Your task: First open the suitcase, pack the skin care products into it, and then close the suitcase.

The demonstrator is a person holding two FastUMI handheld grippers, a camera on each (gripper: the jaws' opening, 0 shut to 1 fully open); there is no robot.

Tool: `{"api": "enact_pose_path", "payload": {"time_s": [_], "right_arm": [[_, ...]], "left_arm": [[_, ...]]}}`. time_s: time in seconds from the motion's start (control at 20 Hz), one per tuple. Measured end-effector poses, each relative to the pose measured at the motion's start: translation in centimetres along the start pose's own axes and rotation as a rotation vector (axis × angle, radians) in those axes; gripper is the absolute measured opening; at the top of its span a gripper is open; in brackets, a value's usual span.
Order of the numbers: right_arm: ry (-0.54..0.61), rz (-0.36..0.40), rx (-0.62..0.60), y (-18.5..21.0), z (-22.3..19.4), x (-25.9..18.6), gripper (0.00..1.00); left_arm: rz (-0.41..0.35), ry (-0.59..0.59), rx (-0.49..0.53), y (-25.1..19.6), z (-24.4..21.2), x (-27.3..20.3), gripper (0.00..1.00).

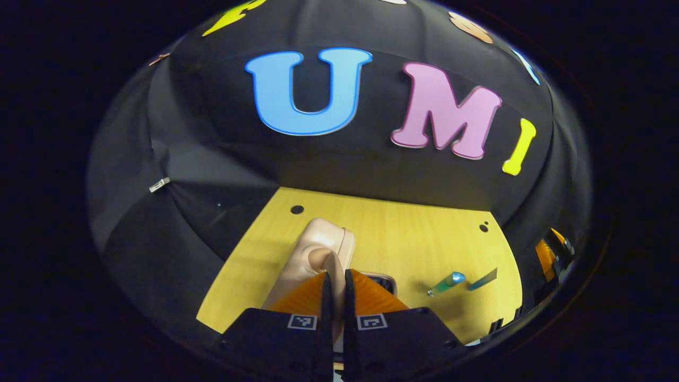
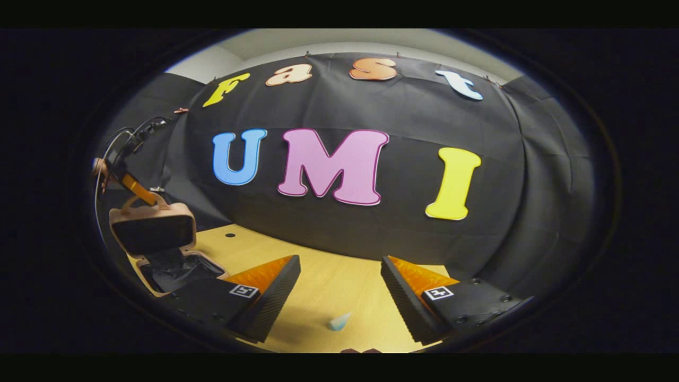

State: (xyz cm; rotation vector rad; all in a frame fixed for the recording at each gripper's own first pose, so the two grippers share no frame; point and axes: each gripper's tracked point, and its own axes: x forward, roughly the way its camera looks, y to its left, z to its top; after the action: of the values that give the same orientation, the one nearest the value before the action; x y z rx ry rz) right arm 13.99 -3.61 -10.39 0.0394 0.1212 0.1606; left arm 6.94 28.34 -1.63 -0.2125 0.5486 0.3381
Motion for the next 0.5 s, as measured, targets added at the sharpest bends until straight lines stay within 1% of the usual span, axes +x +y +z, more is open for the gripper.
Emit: {"api": "enact_pose_path", "payload": {"time_s": [0.05,0.15,0.2,0.25,0.3,0.35,0.4,0.5], "right_arm": [[0.008,-0.034,0.017,1.9,0.7,-0.1,0.97],[-0.006,-0.062,0.043,4.1,1.9,-0.2,0.96],[0.000,-0.083,0.040,5.8,2.4,0.0,0.96],[0.007,-0.096,0.032,6.5,2.7,0.0,0.96],[0.008,-0.115,0.022,7.1,2.9,-0.1,0.96],[0.004,-0.145,0.002,8.0,3.4,-0.4,0.96],[0.017,-0.161,-0.009,8.6,3.4,-0.5,0.96],[0.035,-0.189,-0.017,9.7,3.3,-1.0,0.97]], "left_arm": [[0.030,-0.015,-0.010,4.7,0.5,0.0,0.12],[0.073,-0.027,0.019,11.5,0.9,1.1,0.12],[0.088,-0.026,0.019,14.7,0.8,2.3,0.12],[0.107,-0.020,0.013,17.2,0.4,3.4,0.12],[0.152,-0.029,0.011,20.6,-0.1,5.3,0.12],[0.185,0.007,0.010,23.9,-1.3,7.1,0.12],[0.201,0.044,0.002,26.0,-2.8,8.6,0.12],[0.203,0.097,-0.019,29.4,-5.6,11.9,0.12]]}}
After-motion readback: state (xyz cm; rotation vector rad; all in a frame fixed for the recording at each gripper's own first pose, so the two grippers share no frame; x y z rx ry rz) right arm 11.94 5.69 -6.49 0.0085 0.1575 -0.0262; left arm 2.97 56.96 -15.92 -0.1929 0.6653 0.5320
